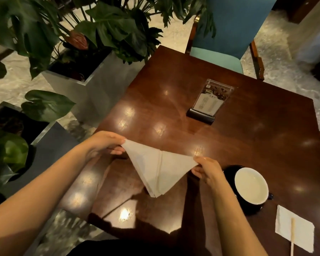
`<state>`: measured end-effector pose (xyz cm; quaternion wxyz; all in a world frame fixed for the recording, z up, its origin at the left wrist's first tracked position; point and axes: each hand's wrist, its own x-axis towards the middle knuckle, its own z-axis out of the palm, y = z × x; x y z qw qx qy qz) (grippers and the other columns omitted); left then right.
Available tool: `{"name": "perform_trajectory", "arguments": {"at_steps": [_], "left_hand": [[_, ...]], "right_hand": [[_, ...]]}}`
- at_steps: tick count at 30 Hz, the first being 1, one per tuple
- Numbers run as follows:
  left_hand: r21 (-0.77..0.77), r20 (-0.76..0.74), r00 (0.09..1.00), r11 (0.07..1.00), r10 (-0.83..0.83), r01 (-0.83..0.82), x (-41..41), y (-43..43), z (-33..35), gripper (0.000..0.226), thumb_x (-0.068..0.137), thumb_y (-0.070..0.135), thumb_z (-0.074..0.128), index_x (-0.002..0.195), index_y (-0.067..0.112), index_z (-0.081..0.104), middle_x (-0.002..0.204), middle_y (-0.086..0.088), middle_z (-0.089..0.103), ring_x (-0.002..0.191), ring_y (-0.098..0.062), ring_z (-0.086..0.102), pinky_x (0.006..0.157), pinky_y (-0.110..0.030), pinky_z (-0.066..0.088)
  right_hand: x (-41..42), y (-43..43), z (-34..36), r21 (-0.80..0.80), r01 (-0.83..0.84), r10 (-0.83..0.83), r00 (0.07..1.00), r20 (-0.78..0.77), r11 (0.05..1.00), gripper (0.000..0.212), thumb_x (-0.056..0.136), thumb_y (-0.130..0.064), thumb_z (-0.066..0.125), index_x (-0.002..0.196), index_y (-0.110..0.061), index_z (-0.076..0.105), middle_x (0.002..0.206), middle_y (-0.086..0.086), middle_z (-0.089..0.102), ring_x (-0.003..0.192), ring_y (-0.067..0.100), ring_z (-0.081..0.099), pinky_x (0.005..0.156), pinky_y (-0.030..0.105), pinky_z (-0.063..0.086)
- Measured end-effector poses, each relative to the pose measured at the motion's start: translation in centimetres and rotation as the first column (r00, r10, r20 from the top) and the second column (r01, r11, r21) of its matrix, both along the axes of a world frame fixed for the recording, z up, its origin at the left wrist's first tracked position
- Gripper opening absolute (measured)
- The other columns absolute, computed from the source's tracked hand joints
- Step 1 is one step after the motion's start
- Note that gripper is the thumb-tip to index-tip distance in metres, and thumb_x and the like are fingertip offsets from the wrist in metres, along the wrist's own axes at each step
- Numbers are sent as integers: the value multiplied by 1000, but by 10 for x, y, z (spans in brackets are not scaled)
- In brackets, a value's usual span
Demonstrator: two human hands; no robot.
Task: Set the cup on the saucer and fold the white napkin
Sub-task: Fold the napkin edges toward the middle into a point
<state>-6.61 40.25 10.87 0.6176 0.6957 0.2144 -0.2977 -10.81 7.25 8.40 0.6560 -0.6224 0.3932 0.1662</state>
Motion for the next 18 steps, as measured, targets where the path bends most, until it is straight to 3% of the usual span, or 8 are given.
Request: {"name": "perform_trajectory", "arguments": {"at_steps": [4,6,8,10,12,13,15,18], "left_hand": [[215,11,1000,977,7,-10,16,-9,-47,21,84,0,63,104,-6,65,75,-16,65,51,-10,64,51,-20,55],[399,126,991,917,-52,-3,21,-11,-60,19,81,4,68,99,0,69,78,-10,66,66,-14,67,61,-23,54],[626,256,937,779,-237,26,20,-13,-67,20,79,9,69,99,8,71,91,-5,66,88,-20,64,77,-24,47],[752,356,840,659,-410,3,7,-21,-71,22,80,13,68,101,13,70,103,-5,63,96,-24,59,85,-30,44],[775,468,692,632,-550,-22,-17,-37,-73,18,79,20,66,96,17,71,100,-2,64,96,-25,55,84,-35,44],[758,514,605,652,-609,12,-33,-47,-76,18,79,26,65,94,18,72,97,0,65,94,-24,56,82,-34,44],[730,558,462,672,-689,121,-66,-66,-80,29,77,40,58,93,19,71,94,2,67,92,-17,55,81,-31,40],[707,577,409,683,-707,185,-99,-80,-93,36,71,41,65,97,17,68,96,3,65,94,-10,48,84,-24,35]], "right_hand": [[14,11,-33,-260,53,-59,998,-13,964,19,88,-9,62,102,2,58,69,7,60,58,18,58,59,29,56],[15,13,-39,-431,10,-5,1000,14,903,27,87,-15,62,109,-1,55,82,9,64,71,23,62,76,38,55],[10,17,-40,-581,-53,111,992,65,812,36,87,-18,62,119,-4,52,112,13,58,97,28,59,88,38,49],[-2,21,-39,-777,-110,274,958,83,620,41,86,-19,64,122,-5,52,121,14,49,109,30,48,92,39,42],[-21,30,-39,-907,-110,455,885,96,406,31,85,-18,64,113,-7,58,113,11,52,103,28,44,87,40,41],[-32,36,-40,-923,-105,558,819,131,370,23,85,-18,64,106,-9,61,106,8,56,97,25,45,83,38,42],[-56,51,-43,-916,-166,741,647,179,366,17,85,-25,60,97,-13,65,97,1,60,92,19,46,80,34,41],[-81,68,-59,-892,-308,852,504,141,330,24,84,-36,55,96,-18,65,97,-3,61,92,16,51,80,31,45]]}}
